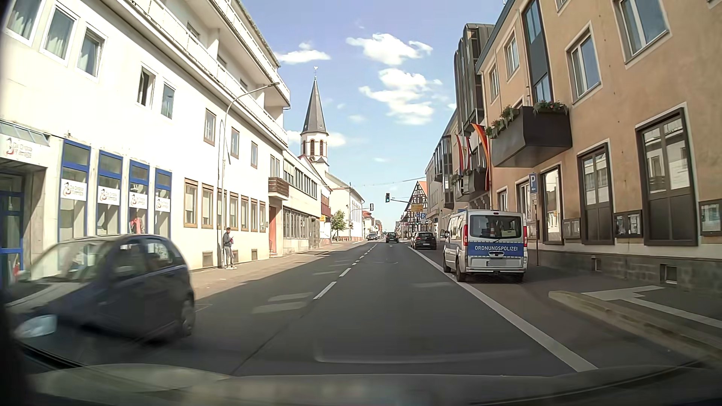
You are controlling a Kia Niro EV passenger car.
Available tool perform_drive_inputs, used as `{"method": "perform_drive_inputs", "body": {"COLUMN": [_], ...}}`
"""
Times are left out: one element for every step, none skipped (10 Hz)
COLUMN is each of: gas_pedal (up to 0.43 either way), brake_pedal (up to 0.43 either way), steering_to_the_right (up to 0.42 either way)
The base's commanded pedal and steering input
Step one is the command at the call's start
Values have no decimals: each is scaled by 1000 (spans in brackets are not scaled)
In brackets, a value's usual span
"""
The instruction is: Follow the waypoints while adhering to traffic rules and regulations
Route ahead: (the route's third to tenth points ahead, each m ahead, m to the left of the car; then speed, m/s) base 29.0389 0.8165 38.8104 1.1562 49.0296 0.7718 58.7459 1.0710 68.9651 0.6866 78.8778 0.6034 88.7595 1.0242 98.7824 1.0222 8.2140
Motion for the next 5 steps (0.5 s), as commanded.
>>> {"method": "perform_drive_inputs", "body": {"gas_pedal": [87, 87, 98, 98, 110], "brake_pedal": [30, 30, 30, 30, 30], "steering_to_the_right": [5, 5, 5, 5, 5]}}
